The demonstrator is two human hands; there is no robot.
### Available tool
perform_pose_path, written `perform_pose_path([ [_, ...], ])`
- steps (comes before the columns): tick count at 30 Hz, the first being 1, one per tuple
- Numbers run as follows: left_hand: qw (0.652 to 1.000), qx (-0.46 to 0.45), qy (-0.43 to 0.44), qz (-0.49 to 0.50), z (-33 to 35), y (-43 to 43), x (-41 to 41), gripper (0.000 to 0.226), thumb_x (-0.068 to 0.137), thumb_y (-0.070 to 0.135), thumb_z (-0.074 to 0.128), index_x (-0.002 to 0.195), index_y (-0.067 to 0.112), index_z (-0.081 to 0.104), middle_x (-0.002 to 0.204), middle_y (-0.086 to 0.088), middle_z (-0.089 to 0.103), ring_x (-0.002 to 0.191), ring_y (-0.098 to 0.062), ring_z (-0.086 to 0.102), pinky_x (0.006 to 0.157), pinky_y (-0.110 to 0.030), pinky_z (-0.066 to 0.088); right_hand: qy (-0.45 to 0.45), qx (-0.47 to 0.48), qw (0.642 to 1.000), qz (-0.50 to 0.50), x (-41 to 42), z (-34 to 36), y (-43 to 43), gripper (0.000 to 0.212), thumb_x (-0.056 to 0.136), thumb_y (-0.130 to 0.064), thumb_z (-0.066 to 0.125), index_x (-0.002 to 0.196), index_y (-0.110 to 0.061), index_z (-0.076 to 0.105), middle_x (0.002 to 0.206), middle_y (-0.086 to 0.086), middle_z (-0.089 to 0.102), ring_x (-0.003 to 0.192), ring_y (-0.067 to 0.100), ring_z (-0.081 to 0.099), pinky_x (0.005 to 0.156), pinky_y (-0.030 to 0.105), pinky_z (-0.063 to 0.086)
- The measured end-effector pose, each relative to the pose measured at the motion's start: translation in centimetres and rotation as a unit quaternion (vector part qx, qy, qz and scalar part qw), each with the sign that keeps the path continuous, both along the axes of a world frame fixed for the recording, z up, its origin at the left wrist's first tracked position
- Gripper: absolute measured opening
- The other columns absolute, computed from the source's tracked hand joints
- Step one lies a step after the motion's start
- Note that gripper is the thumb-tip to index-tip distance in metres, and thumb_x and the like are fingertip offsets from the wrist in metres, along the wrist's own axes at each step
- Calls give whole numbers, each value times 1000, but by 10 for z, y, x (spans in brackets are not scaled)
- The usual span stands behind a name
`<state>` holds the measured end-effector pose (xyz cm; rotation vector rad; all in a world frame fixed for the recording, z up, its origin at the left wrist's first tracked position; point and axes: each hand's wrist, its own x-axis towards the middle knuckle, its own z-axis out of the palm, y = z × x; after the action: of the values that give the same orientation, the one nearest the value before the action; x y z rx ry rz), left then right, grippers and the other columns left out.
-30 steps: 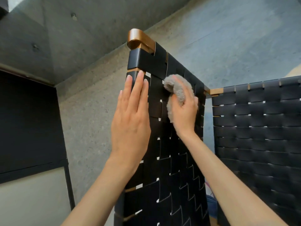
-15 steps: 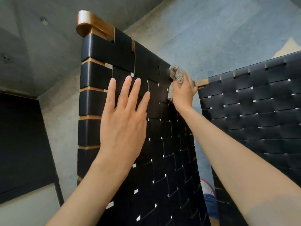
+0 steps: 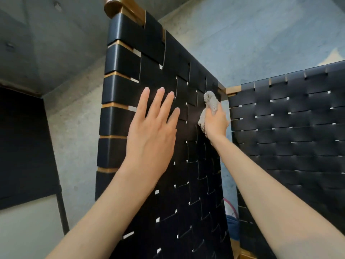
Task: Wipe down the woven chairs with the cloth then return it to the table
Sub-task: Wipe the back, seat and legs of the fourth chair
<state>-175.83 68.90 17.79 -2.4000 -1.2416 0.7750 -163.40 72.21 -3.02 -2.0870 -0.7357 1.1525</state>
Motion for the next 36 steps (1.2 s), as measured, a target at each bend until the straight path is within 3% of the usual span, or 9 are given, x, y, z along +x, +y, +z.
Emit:
perform_pose_path([
  [2, 1000, -7, -8, 9, 2, -17, -4, 56, 101, 38, 24, 151, 18, 9, 158, -14, -7, 145, -33, -13, 115, -53, -14, 14, 12, 1000, 3, -13, 7, -35, 39, 100, -26, 36, 138, -19, 45, 133, 7, 52, 121, 29, 43, 87, 24, 21],
  [9, 997, -21, -36, 59, 19, -99, -25, 59, 101, 40, 26, 151, 16, 4, 157, -15, -11, 143, -33, -18, 108, -51, -24, 60, 26, 997, 28, -44, 35, -137, 43, 101, -31, 39, 143, -21, 40, 137, 0, 47, 125, 22, 40, 83, 16, 18],
  [19, 985, 8, -92, 148, 45, -232, -61, 59, 102, 37, 24, 151, 15, -3, 155, -12, -22, 139, -28, -29, 110, -50, -19, 37, 52, 994, 93, -77, 87, -264, 47, 101, -30, 41, 147, -23, 33, 150, -1, 35, 134, 24, 30, 110, 34, 21],
  [23, 972, 13, -145, 186, 50, -284, -72, 60, 102, 38, 22, 150, 18, -7, 152, -9, -29, 136, -27, -34, 113, -43, -14, 32, 45, 992, 117, -83, 98, -306, 48, 101, -31, 41, 148, -25, 32, 149, -1, 35, 127, 24, 32, 95, 26, 21],
  [28, 950, 22, -188, 250, 47, -338, -78, 62, 102, 38, 22, 148, 18, -14, 150, -4, -36, 138, -25, -32, 114, -44, -12, 43, 43, 988, 145, -88, 113, -346, 46, 102, -29, 39, 147, -27, 31, 148, -1, 33, 126, 18, 32, 93, 26, 22],
  [30, 943, 46, -198, 264, 48, -357, -77, 62, 101, 37, 27, 150, 19, -7, 154, -3, -28, 143, -26, -20, 116, -47, -6, 44, 32, 985, 166, -87, 118, -358, 45, 102, -29, 38, 146, -27, 31, 146, -1, 33, 127, 21, 32, 93, 29, 26],
  [32, 930, 75, -208, 293, 52, -375, -72, 64, 98, 31, 43, 151, 19, 10, 159, -2, -5, 146, -26, 11, 116, -45, 14, 54, 22, 979, 195, -83, 122, -369, 43, 102, -28, 38, 144, -26, 31, 143, 1, 33, 126, 23, 35, 95, 31, 31],
  [34, 910, 107, -219, 336, 52, -394, -63, 71, 88, 24, 63, 149, 19, 27, 158, -3, 18, 136, -25, 35, 107, -40, 27, 64, 22, 969, 239, -74, 125, -378, 42, 101, -27, 40, 142, -24, 32, 140, 2, 35, 125, 22, 39, 98, 33, 37],
  [36, 885, 143, -229, 379, 49, -413, -53, 75, 82, 20, 69, 148, 19, 31, 156, -4, 25, 133, -24, 36, 98, -38, 26, 75, 35, 953, 292, -59, 128, -386, 39, 101, -25, 42, 140, -25, 35, 134, 0, 40, 119, 17, 43, 95, 30, 38],
])
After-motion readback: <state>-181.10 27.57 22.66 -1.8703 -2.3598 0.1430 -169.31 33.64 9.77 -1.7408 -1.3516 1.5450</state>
